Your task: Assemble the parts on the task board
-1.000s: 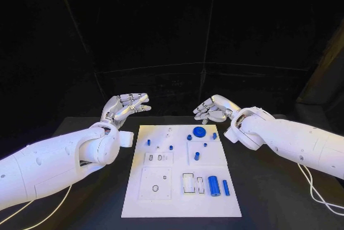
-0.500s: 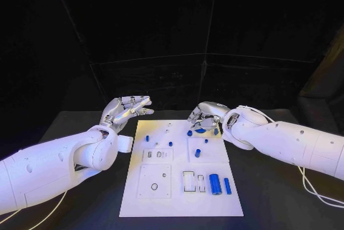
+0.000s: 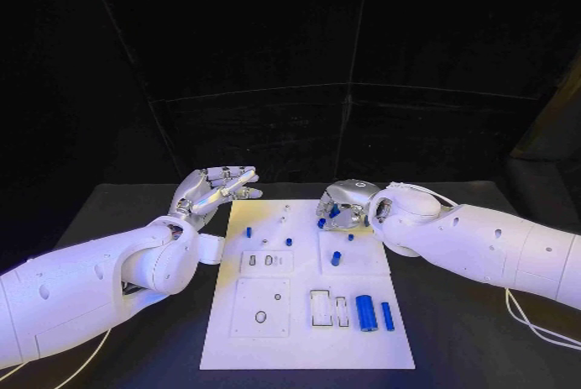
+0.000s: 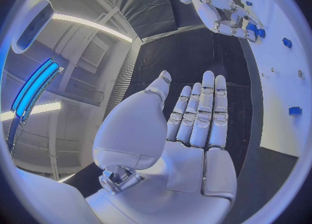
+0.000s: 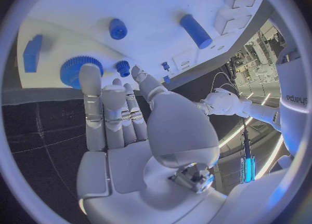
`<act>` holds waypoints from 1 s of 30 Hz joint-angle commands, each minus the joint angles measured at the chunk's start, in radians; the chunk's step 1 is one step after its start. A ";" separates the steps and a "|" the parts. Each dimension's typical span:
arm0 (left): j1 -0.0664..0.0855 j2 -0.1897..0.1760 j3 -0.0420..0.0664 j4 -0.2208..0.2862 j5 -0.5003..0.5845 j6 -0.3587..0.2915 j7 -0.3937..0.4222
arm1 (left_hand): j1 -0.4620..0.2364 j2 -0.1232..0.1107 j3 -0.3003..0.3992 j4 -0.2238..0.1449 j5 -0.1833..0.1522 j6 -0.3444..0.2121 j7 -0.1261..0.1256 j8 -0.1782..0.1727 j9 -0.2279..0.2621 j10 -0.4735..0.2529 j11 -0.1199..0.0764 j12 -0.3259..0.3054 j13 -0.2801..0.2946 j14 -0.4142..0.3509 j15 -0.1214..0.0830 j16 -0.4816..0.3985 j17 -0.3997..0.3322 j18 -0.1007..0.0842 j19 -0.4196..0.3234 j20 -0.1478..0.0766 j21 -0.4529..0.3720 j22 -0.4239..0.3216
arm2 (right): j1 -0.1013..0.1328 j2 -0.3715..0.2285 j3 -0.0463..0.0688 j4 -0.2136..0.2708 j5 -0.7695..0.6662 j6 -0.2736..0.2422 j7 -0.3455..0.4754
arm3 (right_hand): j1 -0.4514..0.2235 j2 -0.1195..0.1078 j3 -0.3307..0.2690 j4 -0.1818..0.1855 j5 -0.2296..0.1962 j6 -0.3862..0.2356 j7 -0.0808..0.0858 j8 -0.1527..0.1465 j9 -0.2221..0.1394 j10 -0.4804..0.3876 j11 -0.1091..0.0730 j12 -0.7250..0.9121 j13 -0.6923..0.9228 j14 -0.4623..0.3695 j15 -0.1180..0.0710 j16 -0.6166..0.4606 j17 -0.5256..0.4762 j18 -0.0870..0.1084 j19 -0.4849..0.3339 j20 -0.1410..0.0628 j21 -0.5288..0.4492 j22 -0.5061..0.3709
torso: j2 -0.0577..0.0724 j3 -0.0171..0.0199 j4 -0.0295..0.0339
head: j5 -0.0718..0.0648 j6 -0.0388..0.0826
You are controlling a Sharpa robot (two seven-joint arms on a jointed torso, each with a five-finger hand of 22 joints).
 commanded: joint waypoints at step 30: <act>0.002 -0.001 0.001 -0.005 -0.008 0.025 -0.005 | -0.006 0.006 -0.003 -0.009 0.004 -0.004 0.014 -0.007 -0.001 -0.005 0.006 -0.008 -0.002 -0.005 0.006 -0.009 0.002 0.006 0.011 0.000 0.003 -0.002 | 0.003 0.027 0.001 -0.027 -0.052 0.049 -0.028 | -0.018 0.031 0.064 0.008 -0.015 0.033 0.000 0.004 0.003 0.057 -0.009 0.027 0.000 0.024 -0.002 0.170 0.166 -0.032 0.035 0.002 0.176 0.207 | 0.014 -0.0012 0.0024 | 0.007 -0.009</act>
